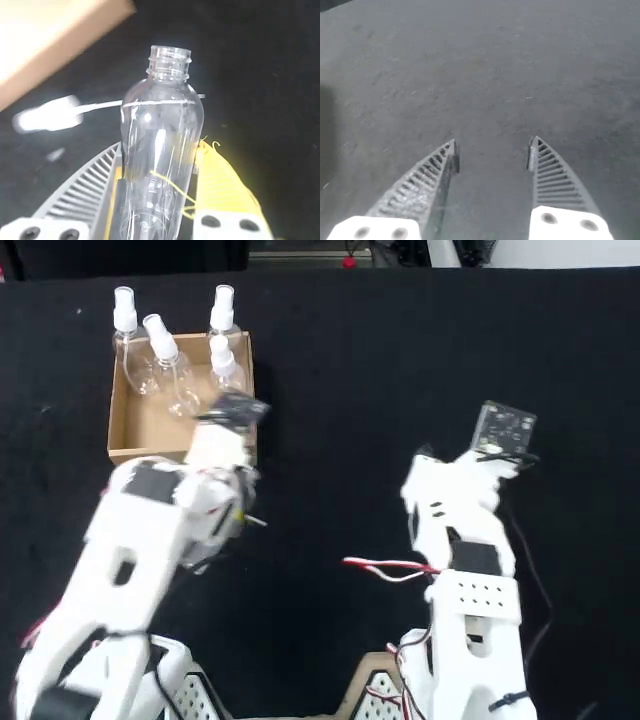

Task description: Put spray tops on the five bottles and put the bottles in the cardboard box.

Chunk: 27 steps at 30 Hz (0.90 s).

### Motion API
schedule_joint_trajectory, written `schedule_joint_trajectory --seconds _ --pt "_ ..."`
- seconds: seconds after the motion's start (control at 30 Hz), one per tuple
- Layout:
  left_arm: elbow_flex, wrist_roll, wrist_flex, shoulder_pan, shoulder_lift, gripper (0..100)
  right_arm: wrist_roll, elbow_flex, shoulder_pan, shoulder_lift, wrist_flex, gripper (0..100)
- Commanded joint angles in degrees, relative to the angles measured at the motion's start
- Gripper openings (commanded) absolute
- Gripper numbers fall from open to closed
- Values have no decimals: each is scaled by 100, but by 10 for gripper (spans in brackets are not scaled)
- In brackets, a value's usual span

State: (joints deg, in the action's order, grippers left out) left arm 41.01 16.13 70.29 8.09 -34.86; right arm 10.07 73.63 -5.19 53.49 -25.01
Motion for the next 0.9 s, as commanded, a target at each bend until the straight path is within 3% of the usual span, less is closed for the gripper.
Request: schedule_joint_trajectory --seconds 0.0,0.2,0.37,0.53,0.7,0.87 --pt "365 -26 97 -1103 -1503 124 -149 -233 677 189 -360 222" --pt "1147 -44 -554 -2809 -2330 124 -1037 -681 2470 154 -1204 222" --pt "1429 -633 -993 -3512 -2321 124 -1582 -910 3982 13 -1495 222" --pt "1789 -1389 -1547 -3565 -2321 124 -1714 -1411 4255 -1218 -1433 222" --pt "2316 -1451 -2435 -3609 -2330 124 -1679 -2360 4492 -2615 -1451 222" --pt "2492 -1486 -2620 -3749 -2330 124 -1723 -3125 5073 -3749 -1486 222"
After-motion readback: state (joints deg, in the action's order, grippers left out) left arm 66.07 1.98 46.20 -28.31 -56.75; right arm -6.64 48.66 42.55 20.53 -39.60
